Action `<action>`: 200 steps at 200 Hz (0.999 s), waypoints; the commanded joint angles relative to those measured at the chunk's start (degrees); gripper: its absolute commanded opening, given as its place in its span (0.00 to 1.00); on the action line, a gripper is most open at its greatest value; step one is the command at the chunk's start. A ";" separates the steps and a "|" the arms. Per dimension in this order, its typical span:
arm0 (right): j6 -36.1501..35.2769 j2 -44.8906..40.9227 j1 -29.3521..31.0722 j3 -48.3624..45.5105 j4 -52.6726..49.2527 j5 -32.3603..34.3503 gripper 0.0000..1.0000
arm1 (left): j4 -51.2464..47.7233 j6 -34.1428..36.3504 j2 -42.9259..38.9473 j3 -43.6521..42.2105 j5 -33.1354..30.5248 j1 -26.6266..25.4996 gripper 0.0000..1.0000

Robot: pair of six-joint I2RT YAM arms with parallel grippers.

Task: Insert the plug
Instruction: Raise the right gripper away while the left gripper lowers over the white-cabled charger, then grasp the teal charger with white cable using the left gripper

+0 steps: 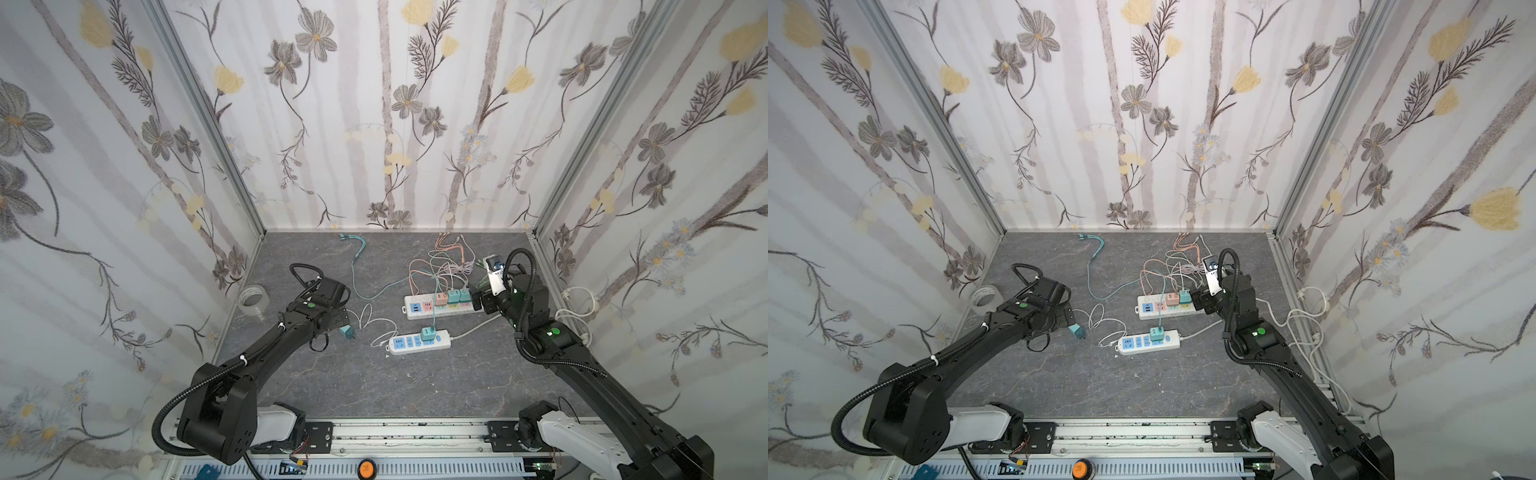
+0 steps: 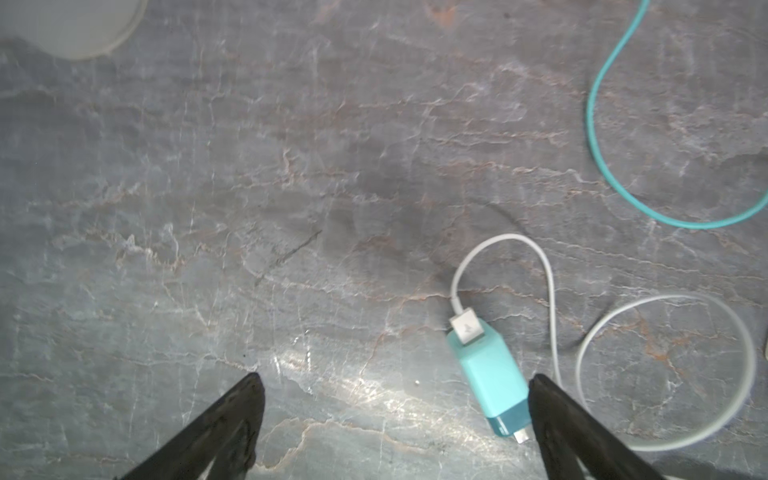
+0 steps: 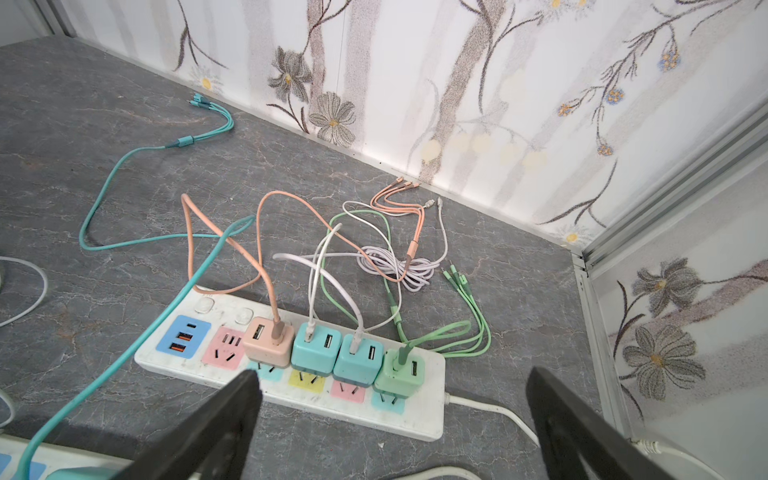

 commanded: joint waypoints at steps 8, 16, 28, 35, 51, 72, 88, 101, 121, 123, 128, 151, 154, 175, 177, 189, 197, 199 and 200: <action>0.91 1.65 0.00 0.86 2.70 -1.28 0.99 | 6.72 -2.88 -6.08 -6.09 10.62 3.35 0.97; 1.09 2.34 0.04 1.15 2.75 -1.64 0.99 | 9.96 -3.68 -7.07 -8.00 14.38 4.04 0.95; 1.34 3.29 0.02 1.71 2.61 -2.10 0.99 | 13.56 -5.72 -7.21 -9.69 17.65 4.37 0.90; 1.47 3.76 -0.02 2.17 2.37 -2.49 0.99 | 14.73 -7.08 -6.72 -10.05 18.49 4.38 0.88; 1.83 4.54 0.08 3.05 1.74 -3.25 0.99 | 16.45 -10.29 -4.76 -9.88 18.19 3.72 0.85; 2.16 5.12 0.07 3.68 1.03 -3.91 0.99 | 14.78 -12.80 -1.41 -7.69 11.93 0.30 0.86; 2.35 5.04 0.07 3.74 0.42 -3.98 0.99 | 13.89 -13.47 2.57 -5.88 9.48 -2.24 0.84; 2.55 4.79 0.09 3.53 0.04 -3.90 1.00 | 13.86 -14.31 5.19 -5.01 8.36 -3.67 0.82; 2.64 4.51 0.16 3.16 -0.19 -3.74 0.99 | 13.10 -14.25 8.16 -3.39 5.64 -6.18 0.79; 2.66 4.46 0.15 3.06 -0.18 -3.77 0.99 | 12.92 -14.21 8.49 -3.22 5.35 -6.38 0.78; 2.72 4.42 0.19 3.00 -0.31 -3.72 0.99 | 12.37 -14.10 9.28 -2.79 4.65 -6.91 0.78; 2.74 4.42 0.21 2.94 -0.58 -3.73 0.99 | 12.36 -13.38 12.55 -1.99 4.21 -7.93 0.72; 2.73 4.42 0.24 2.97 -0.58 -3.72 0.99 | 12.60 -13.26 12.86 -1.91 4.49 -8.00 0.71; 2.75 4.51 0.22 3.12 -0.75 -3.82 0.99 | 11.97 -12.71 15.28 -0.58 4.53 -8.87 0.65; 2.73 4.51 0.24 3.12 -0.71 -3.85 0.99 | 11.85 -12.68 15.39 -0.47 4.46 -8.92 0.64; 2.82 4.51 0.22 3.12 -0.71 -3.91 0.99 | 11.34 -12.50 16.19 0.07 3.83 -9.36 0.61; 2.89 4.51 0.15 3.07 -0.76 -3.94 0.99 | 11.14 -12.49 16.54 0.17 3.32 -9.61 0.60; 2.90 4.55 0.17 3.11 -0.72 -3.91 0.99 | 11.09 -12.45 16.59 0.20 3.24 -9.63 0.60; 2.90 4.53 0.21 3.11 -0.74 -3.90 1.00 | 11.13 -12.43 16.62 0.21 3.16 -9.63 0.59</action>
